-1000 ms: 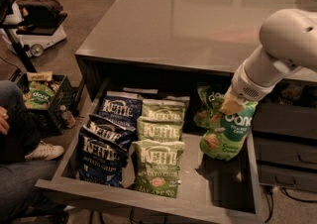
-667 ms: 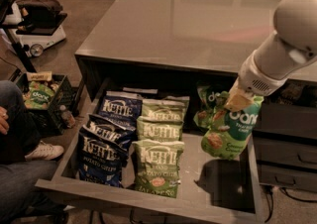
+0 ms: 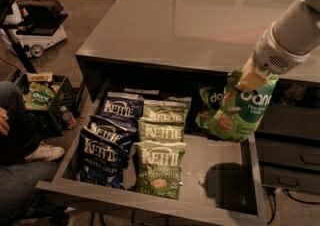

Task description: Pick green rice chip bag from top drawer and place on counter

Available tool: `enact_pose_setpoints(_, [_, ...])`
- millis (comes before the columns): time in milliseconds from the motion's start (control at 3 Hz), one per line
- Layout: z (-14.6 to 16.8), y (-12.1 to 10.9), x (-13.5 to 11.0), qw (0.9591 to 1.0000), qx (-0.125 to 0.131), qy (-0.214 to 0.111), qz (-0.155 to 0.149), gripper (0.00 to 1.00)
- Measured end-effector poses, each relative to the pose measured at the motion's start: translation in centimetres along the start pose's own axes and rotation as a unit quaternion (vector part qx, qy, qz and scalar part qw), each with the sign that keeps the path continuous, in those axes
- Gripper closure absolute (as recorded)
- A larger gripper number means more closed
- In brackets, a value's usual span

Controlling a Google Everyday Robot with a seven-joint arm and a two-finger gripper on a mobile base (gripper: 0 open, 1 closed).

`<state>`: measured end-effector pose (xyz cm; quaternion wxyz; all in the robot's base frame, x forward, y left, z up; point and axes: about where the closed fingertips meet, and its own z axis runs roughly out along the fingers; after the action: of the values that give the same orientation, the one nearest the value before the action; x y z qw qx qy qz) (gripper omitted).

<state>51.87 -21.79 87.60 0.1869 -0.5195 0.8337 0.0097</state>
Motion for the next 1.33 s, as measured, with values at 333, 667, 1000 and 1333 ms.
enact_pose_setpoints(333, [-1.7, -2.6, -1.0, 0.9996, 0.029, 0.002, -0.003, 1.00])
enact_pose_setpoints(667, [-3.0, -4.8, -2.1, 0.9983, 0.057, 0.008, -0.012, 1.00])
enact_pose_setpoints(1000, [-3.2, -5.0, -2.3, 0.9981, 0.060, 0.007, -0.014, 1.00])
enact_pose_setpoints(1333, [-4.5, -5.4, -2.3, 0.9981, 0.061, 0.009, -0.002, 1.00])
